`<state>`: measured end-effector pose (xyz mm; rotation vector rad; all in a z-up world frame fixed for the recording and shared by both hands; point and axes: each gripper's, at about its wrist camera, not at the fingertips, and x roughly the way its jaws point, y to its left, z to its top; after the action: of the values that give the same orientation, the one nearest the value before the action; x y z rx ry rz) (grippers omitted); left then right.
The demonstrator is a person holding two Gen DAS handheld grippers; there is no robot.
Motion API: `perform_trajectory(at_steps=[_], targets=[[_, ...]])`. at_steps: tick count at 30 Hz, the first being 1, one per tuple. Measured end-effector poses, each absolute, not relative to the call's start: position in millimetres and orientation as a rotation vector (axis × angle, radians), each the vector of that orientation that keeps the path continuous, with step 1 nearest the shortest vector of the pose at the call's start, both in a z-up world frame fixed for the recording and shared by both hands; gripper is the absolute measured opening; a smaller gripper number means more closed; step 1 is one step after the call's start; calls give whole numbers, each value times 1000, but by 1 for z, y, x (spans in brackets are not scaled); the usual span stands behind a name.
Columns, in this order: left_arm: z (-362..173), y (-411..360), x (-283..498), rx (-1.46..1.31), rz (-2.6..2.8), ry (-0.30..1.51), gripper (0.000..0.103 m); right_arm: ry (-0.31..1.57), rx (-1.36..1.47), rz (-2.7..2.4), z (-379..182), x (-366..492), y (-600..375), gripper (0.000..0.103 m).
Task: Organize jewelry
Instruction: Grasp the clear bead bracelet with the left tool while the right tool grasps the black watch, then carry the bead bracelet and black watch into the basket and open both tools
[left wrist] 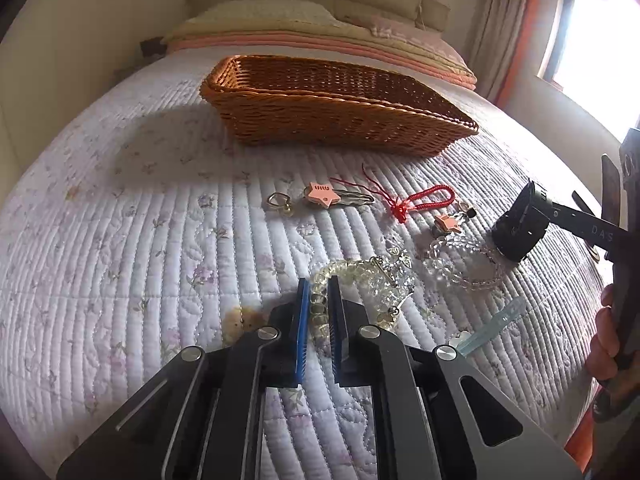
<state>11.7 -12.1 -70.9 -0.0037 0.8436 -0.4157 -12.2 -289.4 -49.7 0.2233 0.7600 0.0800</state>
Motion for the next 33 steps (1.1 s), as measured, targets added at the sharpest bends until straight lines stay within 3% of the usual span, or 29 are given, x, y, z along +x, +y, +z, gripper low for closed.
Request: perform_trajectory(at_steps=[21, 33], targets=[[-11, 15, -25, -93, -474, 632, 7, 710, 357, 97, -42, -30, -297, 9], [43, 0, 49, -93, -465, 533, 7, 585, 288, 104, 47, 11, -284, 9]])
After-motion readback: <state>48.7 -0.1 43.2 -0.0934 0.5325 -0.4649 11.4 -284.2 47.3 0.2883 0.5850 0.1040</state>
